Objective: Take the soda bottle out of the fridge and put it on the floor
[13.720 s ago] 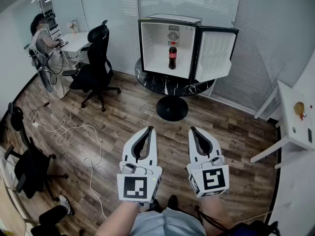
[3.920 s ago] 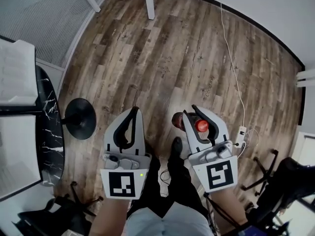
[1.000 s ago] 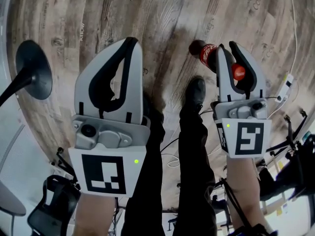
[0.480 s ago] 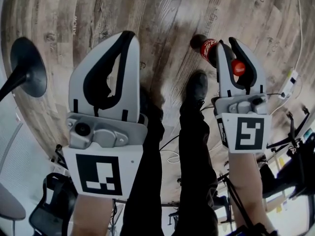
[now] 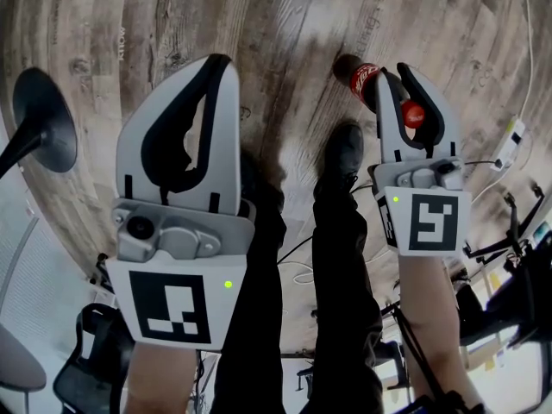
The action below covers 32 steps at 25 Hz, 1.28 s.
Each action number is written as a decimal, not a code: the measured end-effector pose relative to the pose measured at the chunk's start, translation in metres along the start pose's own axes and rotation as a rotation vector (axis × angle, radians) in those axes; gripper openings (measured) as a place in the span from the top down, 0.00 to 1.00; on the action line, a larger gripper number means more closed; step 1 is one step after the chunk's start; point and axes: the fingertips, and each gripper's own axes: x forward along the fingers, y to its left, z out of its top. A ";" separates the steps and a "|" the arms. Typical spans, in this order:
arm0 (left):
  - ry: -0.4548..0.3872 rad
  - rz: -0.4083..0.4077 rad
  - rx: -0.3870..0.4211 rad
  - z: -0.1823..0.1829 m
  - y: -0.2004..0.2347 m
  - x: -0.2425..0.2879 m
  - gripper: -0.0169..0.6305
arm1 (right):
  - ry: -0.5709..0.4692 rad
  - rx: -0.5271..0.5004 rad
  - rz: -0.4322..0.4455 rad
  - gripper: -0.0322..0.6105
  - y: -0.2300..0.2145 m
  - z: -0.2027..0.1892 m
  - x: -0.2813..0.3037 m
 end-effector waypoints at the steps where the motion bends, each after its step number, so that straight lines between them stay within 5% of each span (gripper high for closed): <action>1: 0.001 0.000 0.000 -0.002 0.000 0.001 0.95 | 0.010 -0.001 0.003 0.81 0.000 -0.004 0.001; 23: -0.005 0.007 -0.014 -0.009 0.002 -0.006 0.95 | 0.124 -0.029 0.031 0.80 0.013 -0.046 0.018; 32: -0.031 0.029 -0.020 0.010 0.010 -0.019 0.95 | 0.115 -0.053 0.085 0.67 0.025 -0.027 0.016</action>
